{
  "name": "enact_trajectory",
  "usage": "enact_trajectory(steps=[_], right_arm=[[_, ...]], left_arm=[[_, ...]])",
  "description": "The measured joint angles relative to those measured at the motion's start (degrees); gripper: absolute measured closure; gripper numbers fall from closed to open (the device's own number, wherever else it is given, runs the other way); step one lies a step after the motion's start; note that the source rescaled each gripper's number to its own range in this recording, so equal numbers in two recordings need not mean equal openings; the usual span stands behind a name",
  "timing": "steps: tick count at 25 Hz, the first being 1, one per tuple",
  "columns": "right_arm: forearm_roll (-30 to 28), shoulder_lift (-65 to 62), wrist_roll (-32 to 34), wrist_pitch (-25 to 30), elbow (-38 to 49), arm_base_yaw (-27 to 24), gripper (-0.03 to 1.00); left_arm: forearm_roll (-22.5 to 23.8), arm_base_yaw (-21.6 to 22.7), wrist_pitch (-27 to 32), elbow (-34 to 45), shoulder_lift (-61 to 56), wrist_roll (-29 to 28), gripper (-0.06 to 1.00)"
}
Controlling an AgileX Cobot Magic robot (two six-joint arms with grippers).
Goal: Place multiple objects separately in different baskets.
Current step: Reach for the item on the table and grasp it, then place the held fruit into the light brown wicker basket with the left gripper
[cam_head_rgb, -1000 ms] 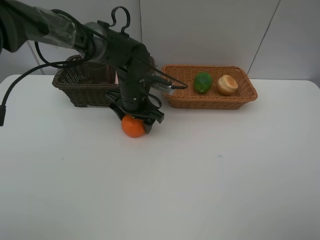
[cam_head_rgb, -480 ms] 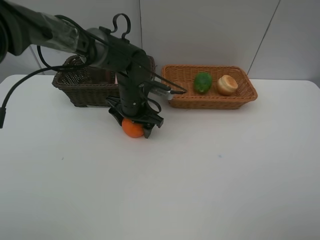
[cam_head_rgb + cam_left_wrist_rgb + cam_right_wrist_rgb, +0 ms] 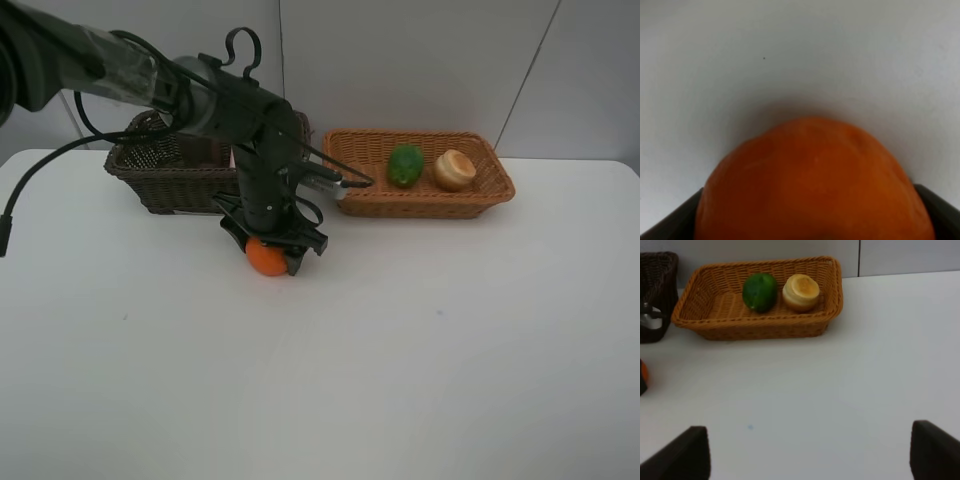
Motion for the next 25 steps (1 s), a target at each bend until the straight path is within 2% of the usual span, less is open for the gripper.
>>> enact_trajectory(steps=[19,25], right_arm=[[0.0,0.0,0.0,0.0,0.0,0.0,0.15],[0.0,0.0,0.0,0.0,0.0,0.0,0.15]], left_arm=[[-0.99,-0.06,0.87,0.0,0.0,0.02,0.03],[-1.5,-0.06,2.79,0.05,-1.21,0.7,0.03]])
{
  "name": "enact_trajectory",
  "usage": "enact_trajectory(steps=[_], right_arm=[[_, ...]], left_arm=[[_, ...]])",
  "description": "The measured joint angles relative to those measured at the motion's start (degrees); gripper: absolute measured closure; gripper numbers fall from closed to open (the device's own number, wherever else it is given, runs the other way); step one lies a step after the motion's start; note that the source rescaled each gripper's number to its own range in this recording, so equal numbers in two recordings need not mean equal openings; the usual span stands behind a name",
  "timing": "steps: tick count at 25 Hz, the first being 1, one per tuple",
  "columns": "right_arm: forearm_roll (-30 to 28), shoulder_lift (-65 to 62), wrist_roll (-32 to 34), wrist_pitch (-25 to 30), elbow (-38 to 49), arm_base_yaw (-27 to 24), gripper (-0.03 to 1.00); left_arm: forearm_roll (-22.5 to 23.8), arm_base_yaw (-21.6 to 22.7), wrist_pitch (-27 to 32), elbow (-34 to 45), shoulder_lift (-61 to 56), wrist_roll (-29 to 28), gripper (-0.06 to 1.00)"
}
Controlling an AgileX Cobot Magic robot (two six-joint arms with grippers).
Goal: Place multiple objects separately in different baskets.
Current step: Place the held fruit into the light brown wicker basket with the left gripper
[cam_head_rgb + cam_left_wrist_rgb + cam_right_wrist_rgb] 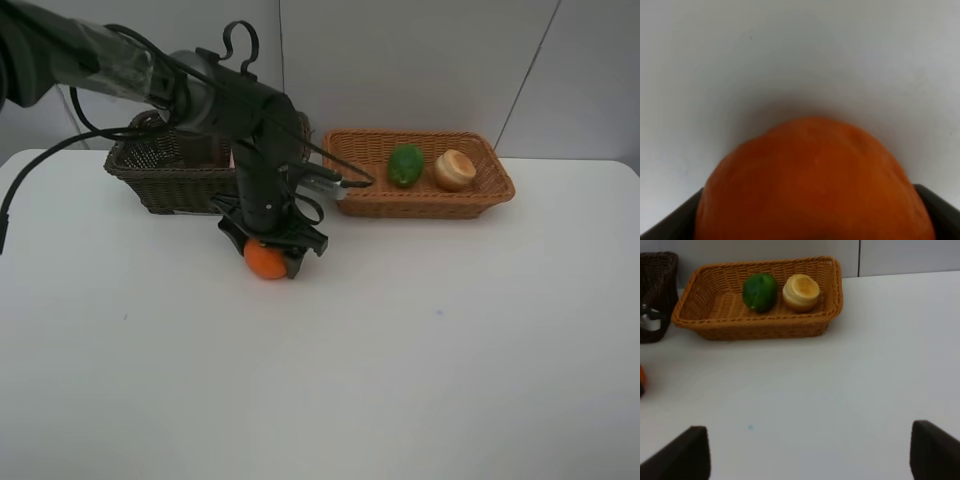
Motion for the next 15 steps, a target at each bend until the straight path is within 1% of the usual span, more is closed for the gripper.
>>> enact_trajectory(steps=[15], right_arm=[[0.0,0.0,0.0,0.0,0.0,0.0,0.15]], left_arm=[[-0.54,-1.7,1.28,0.0,-9.6,2.15,0.03]])
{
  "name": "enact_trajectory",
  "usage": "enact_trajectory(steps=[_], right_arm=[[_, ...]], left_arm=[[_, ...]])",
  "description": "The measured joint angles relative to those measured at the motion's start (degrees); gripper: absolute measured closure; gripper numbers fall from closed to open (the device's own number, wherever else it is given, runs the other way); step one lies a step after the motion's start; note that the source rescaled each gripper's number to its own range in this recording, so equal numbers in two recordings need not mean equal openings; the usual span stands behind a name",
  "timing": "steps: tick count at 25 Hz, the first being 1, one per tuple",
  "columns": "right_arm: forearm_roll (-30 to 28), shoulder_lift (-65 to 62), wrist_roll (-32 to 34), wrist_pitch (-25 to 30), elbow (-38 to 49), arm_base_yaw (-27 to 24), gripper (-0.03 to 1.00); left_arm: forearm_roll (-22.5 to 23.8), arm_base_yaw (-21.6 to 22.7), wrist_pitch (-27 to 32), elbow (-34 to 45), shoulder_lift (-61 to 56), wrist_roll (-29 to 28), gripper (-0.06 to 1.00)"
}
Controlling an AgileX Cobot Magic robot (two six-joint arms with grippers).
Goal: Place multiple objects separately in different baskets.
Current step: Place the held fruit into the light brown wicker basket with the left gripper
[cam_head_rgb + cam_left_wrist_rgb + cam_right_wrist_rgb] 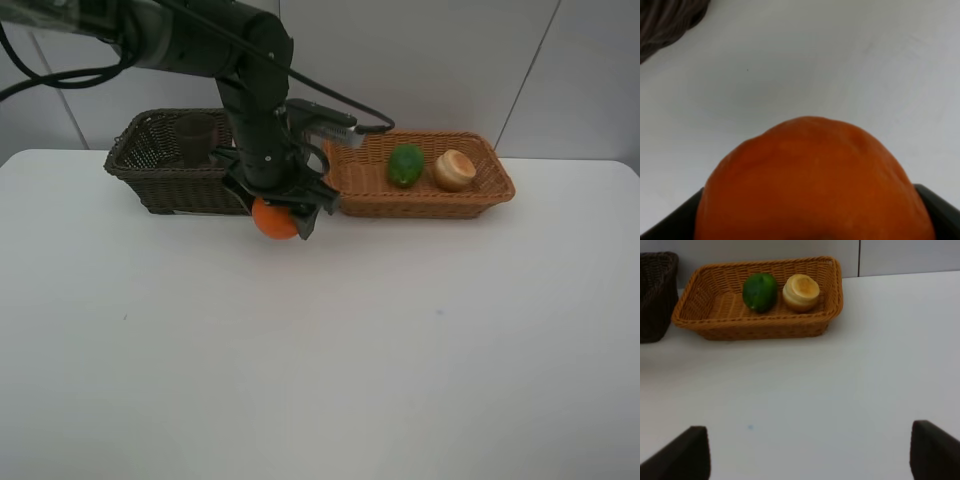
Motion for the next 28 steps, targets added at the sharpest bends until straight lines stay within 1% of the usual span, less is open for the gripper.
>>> enact_trajectory(steps=[2,7,14,18,22,28], right_arm=[[0.0,0.0,0.0,0.0,0.0,0.0,0.15],[0.0,0.0,0.0,0.0,0.0,0.0,0.15],[0.0,0.0,0.0,0.0,0.0,0.0,0.15],[0.0,0.0,0.0,0.0,0.0,0.0,0.15],[0.0,0.0,0.0,0.0,0.0,0.0,0.15],[0.0,0.0,0.0,0.0,0.0,0.0,0.15]], left_arm=[[0.0,-0.21,-0.67,0.0,-0.78,0.0,0.03],[-0.33,-0.52,-5.62,-0.8,-1.35,0.07,0.03],[-0.91,-1.07,-13.81,-6.33,-1.28,0.18,0.03],[-1.06,-1.07,-17.07,-12.04,0.1,0.18,0.03],[-1.06,-0.61,-18.96,-19.91,4.31,0.18,0.03],[-1.51,0.77,-18.98,-31.37,14.74,0.18,0.03]])
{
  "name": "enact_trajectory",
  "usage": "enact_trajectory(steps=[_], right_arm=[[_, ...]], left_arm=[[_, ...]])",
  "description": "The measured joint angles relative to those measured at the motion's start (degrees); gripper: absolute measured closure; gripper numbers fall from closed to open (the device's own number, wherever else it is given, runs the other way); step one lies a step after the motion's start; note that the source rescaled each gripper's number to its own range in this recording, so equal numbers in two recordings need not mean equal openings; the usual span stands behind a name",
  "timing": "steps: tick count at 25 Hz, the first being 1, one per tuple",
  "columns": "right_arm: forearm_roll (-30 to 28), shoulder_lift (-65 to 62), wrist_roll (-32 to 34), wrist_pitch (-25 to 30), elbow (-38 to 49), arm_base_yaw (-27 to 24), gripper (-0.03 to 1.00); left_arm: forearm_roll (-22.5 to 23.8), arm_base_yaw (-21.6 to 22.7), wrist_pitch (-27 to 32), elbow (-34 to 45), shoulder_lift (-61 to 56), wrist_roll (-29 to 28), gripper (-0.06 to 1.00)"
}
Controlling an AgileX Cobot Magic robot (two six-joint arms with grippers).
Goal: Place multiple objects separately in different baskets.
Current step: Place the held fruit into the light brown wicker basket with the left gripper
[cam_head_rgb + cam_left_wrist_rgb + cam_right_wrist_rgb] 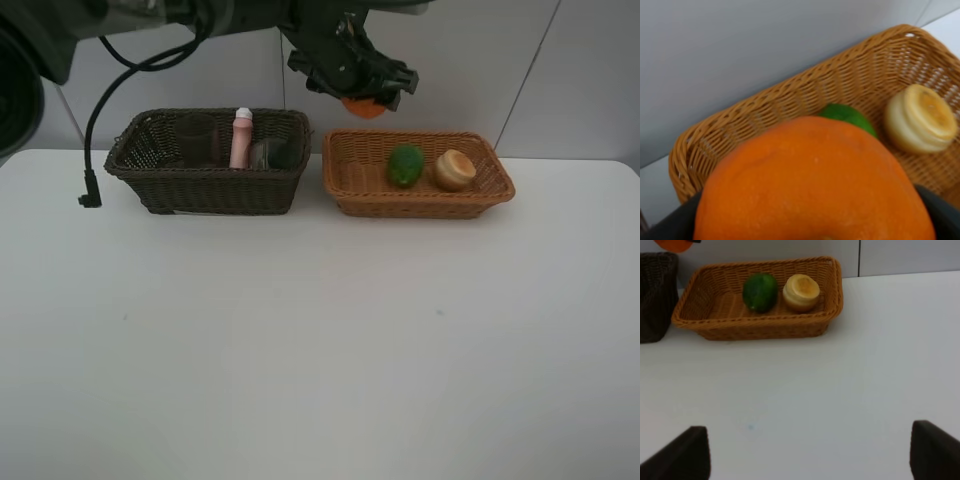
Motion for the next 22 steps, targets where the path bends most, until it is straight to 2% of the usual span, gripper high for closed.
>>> enact_trajectory(steps=[5,14,19,22], right_arm=[[0.05,0.0,0.0,0.0,0.0,0.0,0.15],[0.05,0.0,0.0,0.0,0.0,0.0,0.15],[0.05,0.0,0.0,0.0,0.0,0.0,0.15],[0.05,0.0,0.0,0.0,0.0,0.0,0.15]], left_arm=[[-0.63,0.29,0.41,-2.41,5.15,0.0,0.03],[-0.95,0.29,1.1,-2.6,5.95,0.52,0.03],[-1.3,0.29,2.87,-2.6,5.95,10.39,0.03],[-1.54,0.29,3.23,-2.6,5.95,12.19,-0.03]])
